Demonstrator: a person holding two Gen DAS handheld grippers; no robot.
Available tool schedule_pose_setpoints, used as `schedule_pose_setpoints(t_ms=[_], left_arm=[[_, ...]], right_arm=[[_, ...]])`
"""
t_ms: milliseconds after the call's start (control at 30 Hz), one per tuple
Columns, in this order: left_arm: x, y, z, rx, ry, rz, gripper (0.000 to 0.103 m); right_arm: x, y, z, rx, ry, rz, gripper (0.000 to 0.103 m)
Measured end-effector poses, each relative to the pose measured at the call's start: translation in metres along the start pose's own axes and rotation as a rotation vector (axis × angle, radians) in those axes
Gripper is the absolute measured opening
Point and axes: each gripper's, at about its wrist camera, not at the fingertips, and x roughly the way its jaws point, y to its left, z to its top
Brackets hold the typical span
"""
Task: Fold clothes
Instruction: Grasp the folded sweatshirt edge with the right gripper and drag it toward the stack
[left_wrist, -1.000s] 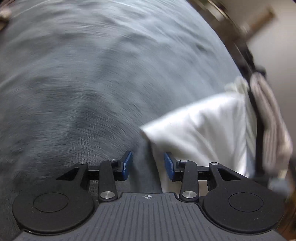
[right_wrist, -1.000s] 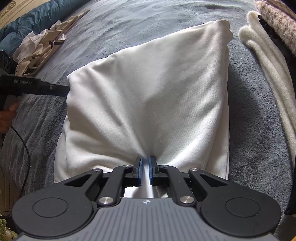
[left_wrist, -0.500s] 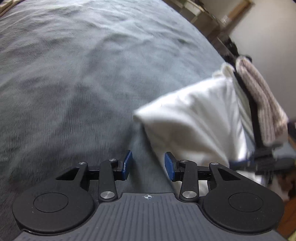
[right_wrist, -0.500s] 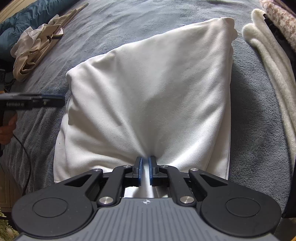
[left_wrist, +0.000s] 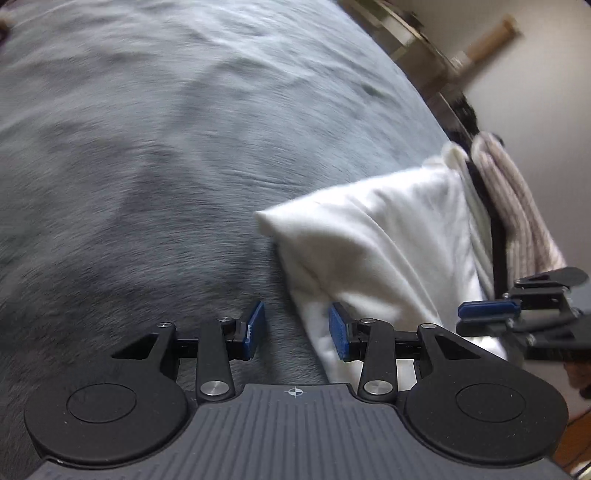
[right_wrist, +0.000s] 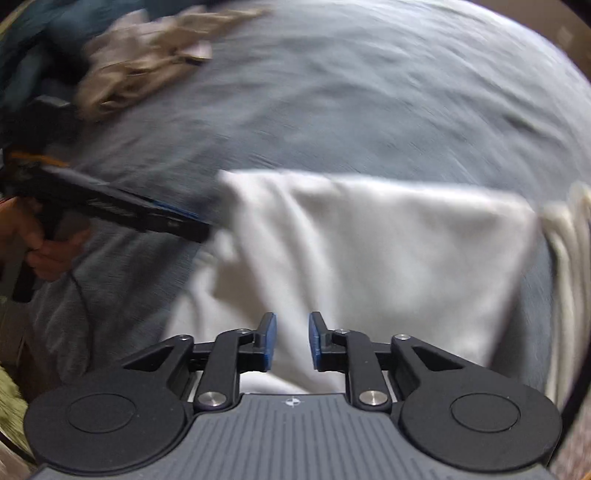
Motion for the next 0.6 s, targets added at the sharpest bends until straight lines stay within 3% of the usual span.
schedule_pose_setpoints(t_ms=[67,167,333,433,567,600], left_arm=[[-0.009,0.013,-0.001,-0.085,-0.019,-0.006,0.038],[-0.02,0.022,-0.004,-0.15,-0.041,0.002,0.038],[-0.027,0.021,-0.011,-0.162,-0.05,0.003,0.038],[-0.026,0.02,-0.013,-0.157,-0.046,-0.004,0.038],[-0.023,0.017,-0.011,-0.13,-0.046,0.004,0.038],[-0.022,0.015,-0.009,-0.119,-0.046,0.004,0.038]], right_arm=[[0.015,0.029,0.017,-0.108,0.002,0.003,0.035],[0.039,0.057,0.026,-0.204,-0.001,-0.058,0.036],[0.071,0.065,0.024,-0.247,0.059,-0.19,0.037],[0.077,0.059,0.026,-0.209,0.08,-0.201,0.037],[0.068,0.047,0.03,-0.124,0.073,-0.159,0.01],[0.063,0.042,0.031,-0.09,0.068,-0.144,0.01]])
